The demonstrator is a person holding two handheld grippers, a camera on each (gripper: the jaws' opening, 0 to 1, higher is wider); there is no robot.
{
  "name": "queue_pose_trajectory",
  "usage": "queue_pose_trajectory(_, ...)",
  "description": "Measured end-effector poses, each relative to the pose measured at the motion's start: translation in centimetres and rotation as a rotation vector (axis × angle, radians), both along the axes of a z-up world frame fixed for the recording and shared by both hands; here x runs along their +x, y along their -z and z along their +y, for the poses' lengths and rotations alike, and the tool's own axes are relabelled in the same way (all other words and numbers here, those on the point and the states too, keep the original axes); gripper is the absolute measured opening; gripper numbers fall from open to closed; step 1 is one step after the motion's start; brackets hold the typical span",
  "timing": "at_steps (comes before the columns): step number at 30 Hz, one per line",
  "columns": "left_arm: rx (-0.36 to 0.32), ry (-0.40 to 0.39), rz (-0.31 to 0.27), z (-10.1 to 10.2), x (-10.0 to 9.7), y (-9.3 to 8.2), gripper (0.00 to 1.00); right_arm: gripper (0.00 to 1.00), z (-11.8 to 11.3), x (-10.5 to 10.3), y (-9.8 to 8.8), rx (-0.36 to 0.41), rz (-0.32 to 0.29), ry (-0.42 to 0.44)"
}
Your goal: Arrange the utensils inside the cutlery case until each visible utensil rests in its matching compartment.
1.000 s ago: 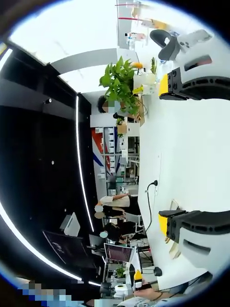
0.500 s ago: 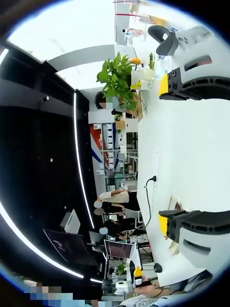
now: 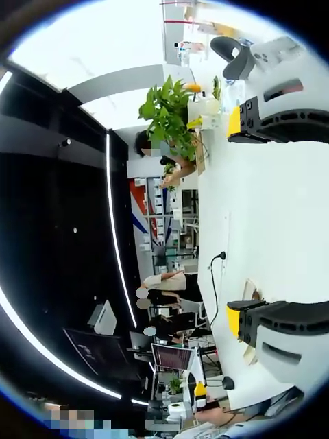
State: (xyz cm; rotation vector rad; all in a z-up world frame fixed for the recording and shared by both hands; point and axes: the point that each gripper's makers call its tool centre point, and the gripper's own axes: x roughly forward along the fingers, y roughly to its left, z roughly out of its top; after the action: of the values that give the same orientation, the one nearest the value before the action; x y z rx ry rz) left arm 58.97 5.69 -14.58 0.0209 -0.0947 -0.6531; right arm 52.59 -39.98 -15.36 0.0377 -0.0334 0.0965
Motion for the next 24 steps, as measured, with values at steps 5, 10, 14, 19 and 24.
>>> queue_pose_trajectory(5, 0.002, 0.002, -0.001, -0.1, -0.1, 0.0, 1.0, 0.99, 0.0, 0.0, 0.1, 0.0, 0.004, -0.002)
queue_pose_trajectory(10, 0.002, 0.001, -0.002, -0.2, -0.2, 0.1, 1.0, 0.99, 0.1, 0.0, 0.1, 0.0, 0.007, -0.007)
queue_pose_trajectory(14, 0.003, 0.002, 0.0, -0.2, -0.2, 0.1, 1.0, 0.99, 0.1, 0.0, 0.2, 0.007, 0.01, 0.001)
queue_pose_trajectory(19, 0.006, 0.009, 0.0, -0.3, -0.2, 0.0, 1.0, 0.99, -0.5, -0.1, 0.2, 0.02, 0.007, 0.021)
queue_pose_trajectory(24, 0.015, 0.022, 0.006, -0.4, 0.0, 0.2, 1.0, 0.99, -0.9, -0.3, 0.1, 0.035, 0.001, 0.04)
